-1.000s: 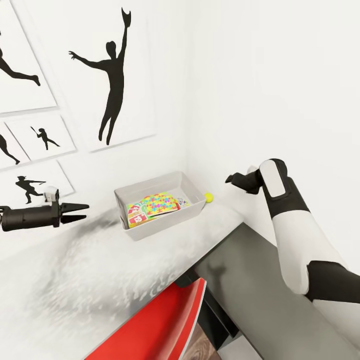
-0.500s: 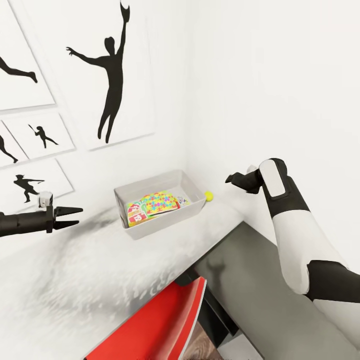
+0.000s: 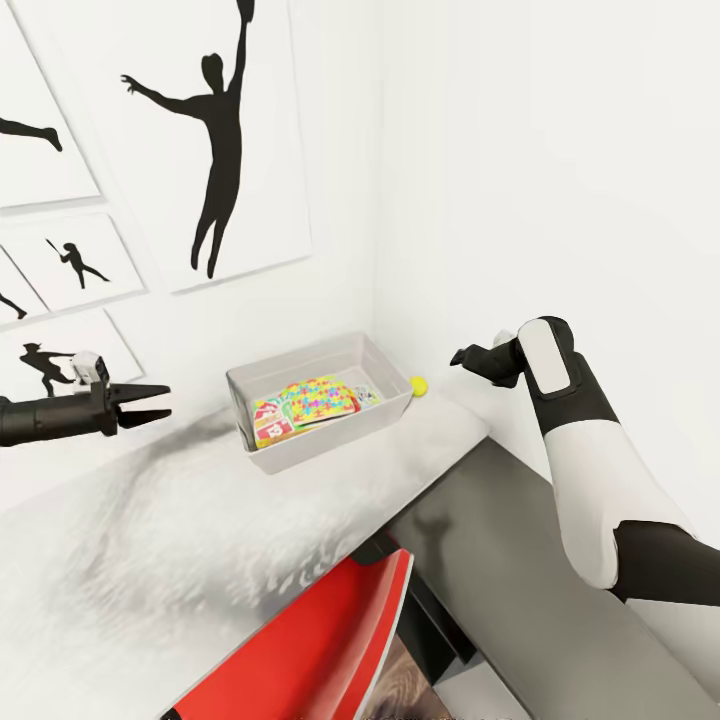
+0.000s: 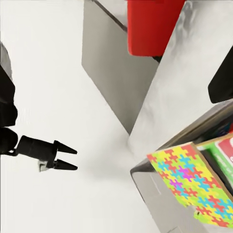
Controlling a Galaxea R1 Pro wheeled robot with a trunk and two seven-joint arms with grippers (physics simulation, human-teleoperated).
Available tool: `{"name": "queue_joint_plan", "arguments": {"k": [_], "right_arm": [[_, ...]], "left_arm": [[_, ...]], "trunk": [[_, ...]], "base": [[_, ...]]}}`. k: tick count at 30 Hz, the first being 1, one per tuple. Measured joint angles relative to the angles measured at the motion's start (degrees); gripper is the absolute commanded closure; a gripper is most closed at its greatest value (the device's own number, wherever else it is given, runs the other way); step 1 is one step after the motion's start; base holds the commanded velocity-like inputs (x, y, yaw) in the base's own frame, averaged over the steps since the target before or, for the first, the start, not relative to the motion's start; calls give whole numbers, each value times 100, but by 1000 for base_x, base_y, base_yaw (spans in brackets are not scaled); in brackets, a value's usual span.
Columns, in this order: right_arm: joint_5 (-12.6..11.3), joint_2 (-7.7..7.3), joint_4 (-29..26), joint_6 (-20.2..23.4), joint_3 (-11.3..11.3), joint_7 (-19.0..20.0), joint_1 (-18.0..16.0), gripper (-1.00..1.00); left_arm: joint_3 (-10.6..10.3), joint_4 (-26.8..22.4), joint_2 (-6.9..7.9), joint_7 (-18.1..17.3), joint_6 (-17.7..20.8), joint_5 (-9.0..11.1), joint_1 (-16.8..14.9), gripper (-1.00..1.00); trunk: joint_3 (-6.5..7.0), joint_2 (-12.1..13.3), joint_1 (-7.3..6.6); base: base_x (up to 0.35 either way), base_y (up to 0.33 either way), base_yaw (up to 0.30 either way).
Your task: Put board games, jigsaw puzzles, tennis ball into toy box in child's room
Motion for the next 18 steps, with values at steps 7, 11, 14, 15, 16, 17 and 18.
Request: {"name": "queue_joint_plan", "arguments": {"k": [7,11,14,15,16,17,18], "right_arm": [[2,-4,-1,0,-2,-7,-37,-100],[8,0,6,1,-2,-2,-51,-100],[17,-6,7,1,-1,7,-53,-100],[18,-8,8,1,-2,9,-53,-100],[22,-11,8,1,-2,15,-54,-100],[25,-13,8,1,-9,20,-57,-100],[24,-12,8,1,-13,21,-58,-100]], "left_arm": [[17,822,15,412,6,41,-606,-100],[40,1167,-138,1148,15,133,-747,-100],[45,1184,-496,1367,15,403,-773,-100],[46,1184,-568,1390,15,472,-779,-100],[46,1182,-678,1422,15,607,-782,-100],[47,1175,-820,1447,15,788,-784,-100],[47,1167,-872,1454,15,841,-788,-100]], "trunk": [[-66,0,0],[-104,1,1],[-133,1,1],[-142,1,1],[-151,0,0],[-161,0,1],[-170,0,1]], "base": [[0,0,0],[0,0,0],[0,0,0],[0,0,0],[0,0,0],[0,0,0],[0,0,0]]}}
